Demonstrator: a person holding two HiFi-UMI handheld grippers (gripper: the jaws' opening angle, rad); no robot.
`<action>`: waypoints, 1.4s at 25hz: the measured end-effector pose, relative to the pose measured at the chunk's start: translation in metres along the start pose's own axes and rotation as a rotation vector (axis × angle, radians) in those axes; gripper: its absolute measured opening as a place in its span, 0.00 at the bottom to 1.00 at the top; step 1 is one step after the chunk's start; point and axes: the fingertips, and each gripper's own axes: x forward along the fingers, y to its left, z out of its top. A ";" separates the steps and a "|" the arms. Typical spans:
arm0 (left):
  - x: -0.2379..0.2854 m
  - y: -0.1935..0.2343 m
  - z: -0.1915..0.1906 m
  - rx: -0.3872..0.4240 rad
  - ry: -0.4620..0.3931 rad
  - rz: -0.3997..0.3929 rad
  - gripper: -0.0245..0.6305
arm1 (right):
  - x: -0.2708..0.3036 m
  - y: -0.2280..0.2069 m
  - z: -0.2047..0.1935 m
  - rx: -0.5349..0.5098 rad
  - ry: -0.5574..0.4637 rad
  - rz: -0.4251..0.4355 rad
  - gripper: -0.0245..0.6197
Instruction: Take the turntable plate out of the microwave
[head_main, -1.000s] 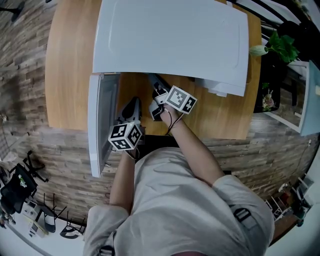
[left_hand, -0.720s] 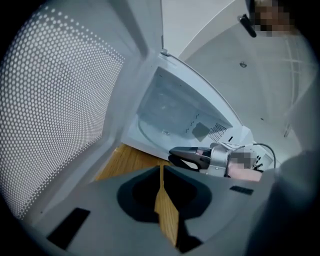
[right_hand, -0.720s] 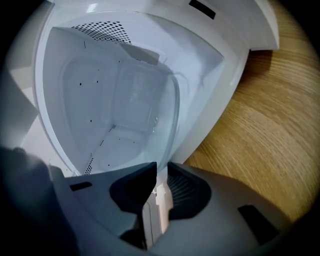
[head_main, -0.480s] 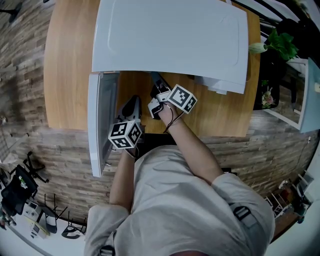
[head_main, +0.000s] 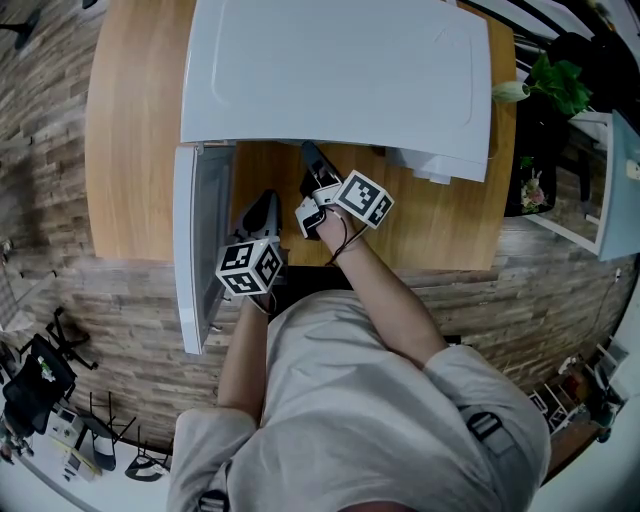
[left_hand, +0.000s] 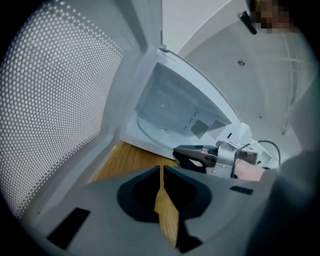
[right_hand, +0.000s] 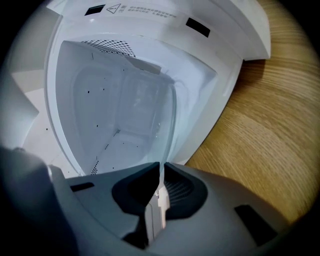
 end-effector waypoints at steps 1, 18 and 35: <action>0.000 0.000 0.000 0.001 0.001 -0.001 0.09 | -0.001 -0.001 -0.001 0.002 0.001 -0.001 0.09; 0.045 -0.002 0.026 -0.170 -0.039 -0.079 0.09 | -0.027 -0.015 -0.002 -0.025 0.026 0.005 0.10; 0.073 -0.008 0.030 -0.453 -0.056 -0.193 0.21 | -0.032 -0.017 0.004 -0.136 0.076 0.002 0.12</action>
